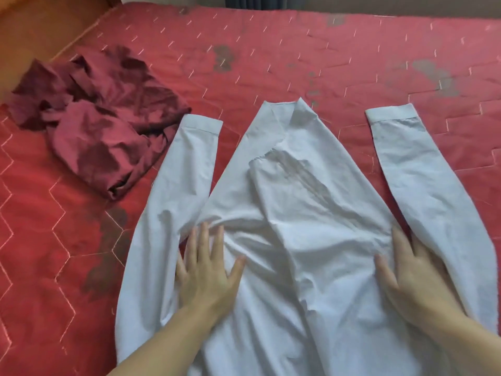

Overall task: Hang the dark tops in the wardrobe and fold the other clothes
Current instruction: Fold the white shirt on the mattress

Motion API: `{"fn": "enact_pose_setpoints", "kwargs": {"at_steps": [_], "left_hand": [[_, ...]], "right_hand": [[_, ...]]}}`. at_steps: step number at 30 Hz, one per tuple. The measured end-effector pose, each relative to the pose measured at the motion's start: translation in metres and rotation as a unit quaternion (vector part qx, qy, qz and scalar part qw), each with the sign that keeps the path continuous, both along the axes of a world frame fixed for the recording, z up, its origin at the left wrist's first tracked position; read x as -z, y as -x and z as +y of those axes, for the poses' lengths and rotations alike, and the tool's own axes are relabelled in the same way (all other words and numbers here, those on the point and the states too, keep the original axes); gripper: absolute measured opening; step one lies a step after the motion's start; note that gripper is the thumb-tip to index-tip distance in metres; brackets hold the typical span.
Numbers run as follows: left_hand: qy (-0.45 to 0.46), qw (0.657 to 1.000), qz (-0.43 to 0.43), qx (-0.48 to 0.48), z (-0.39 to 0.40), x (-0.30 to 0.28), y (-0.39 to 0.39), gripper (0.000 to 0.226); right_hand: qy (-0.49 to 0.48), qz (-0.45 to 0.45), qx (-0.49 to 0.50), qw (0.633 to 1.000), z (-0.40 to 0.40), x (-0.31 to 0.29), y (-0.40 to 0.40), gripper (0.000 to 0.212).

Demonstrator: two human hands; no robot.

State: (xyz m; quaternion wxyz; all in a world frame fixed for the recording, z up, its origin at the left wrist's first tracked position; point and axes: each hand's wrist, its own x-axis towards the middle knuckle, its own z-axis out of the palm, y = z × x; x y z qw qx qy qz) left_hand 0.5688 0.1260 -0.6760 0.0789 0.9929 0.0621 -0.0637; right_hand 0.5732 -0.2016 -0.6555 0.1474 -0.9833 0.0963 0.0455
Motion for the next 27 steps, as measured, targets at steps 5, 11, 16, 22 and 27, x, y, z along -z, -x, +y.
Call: {"fn": "enact_pose_setpoints", "kwargs": {"at_steps": [5, 11, 16, 22, 27], "left_hand": [[0.022, 0.988, -0.011, 0.153, -0.026, -0.002, -0.069, 0.069], [0.022, 0.997, -0.032, 0.065, -0.025, 0.024, -0.082, 0.081], [0.013, 0.999, -0.035, -0.028, -0.03, 0.023, -0.086, 0.085], [0.006, 0.997, -0.025, -0.069, -0.034, 0.022, -0.086, 0.082], [0.012, 0.996, -0.046, -0.07, -0.036, 0.018, -0.086, 0.079]], "right_hand": [[0.059, -0.02, -0.097, 0.993, 0.064, -0.005, -0.079, 0.062], [0.081, -0.006, -0.169, 0.982, 0.064, 0.003, -0.137, 0.033], [0.0, -0.016, 0.118, 0.993, -0.025, -0.009, -0.145, 0.036], [-0.011, -0.151, 0.108, 0.983, 0.004, -0.032, -0.169, 0.038], [0.023, -0.077, -0.256, 0.963, 0.129, -0.022, -0.163, 0.037]]}}
